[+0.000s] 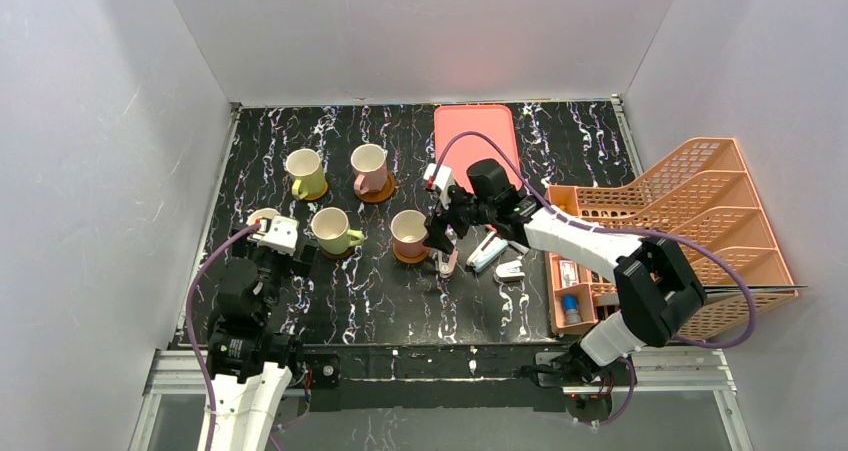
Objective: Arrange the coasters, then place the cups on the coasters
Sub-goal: Place the cup on the coaster.
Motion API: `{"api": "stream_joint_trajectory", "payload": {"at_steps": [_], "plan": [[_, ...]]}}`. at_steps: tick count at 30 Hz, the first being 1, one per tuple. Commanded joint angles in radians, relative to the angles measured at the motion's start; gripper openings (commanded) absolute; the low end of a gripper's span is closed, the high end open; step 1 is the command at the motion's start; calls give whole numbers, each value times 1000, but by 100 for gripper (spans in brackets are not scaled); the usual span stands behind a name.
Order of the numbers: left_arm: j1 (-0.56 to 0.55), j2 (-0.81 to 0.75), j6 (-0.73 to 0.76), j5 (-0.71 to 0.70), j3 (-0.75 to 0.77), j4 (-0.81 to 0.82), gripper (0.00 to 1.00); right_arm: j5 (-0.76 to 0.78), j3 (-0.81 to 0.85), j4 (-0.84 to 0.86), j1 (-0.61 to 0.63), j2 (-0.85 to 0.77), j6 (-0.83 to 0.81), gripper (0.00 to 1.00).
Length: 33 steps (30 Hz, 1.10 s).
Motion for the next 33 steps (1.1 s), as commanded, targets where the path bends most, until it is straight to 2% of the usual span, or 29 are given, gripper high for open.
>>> {"api": "stream_joint_trajectory", "payload": {"at_steps": [1,8,15,22,26,31,33], "plan": [[8,-1,2,14,-4,2,98,23,43,46,-6,-72,34,98],[8,2,0,12,-4,3,98,225,28,154,-14,-165,121,98],[8,5,1,11,-5,5,98,264,-50,286,-21,-274,157,98],[8,30,14,36,-3,7,98,410,20,238,-20,-251,144,98],[8,168,89,147,50,-43,98,549,67,160,-21,-223,72,98],[8,451,99,58,80,55,98,686,-35,261,-28,-231,-81,98],[5,552,103,17,86,134,98,675,-39,233,-66,-231,-79,98]]}}
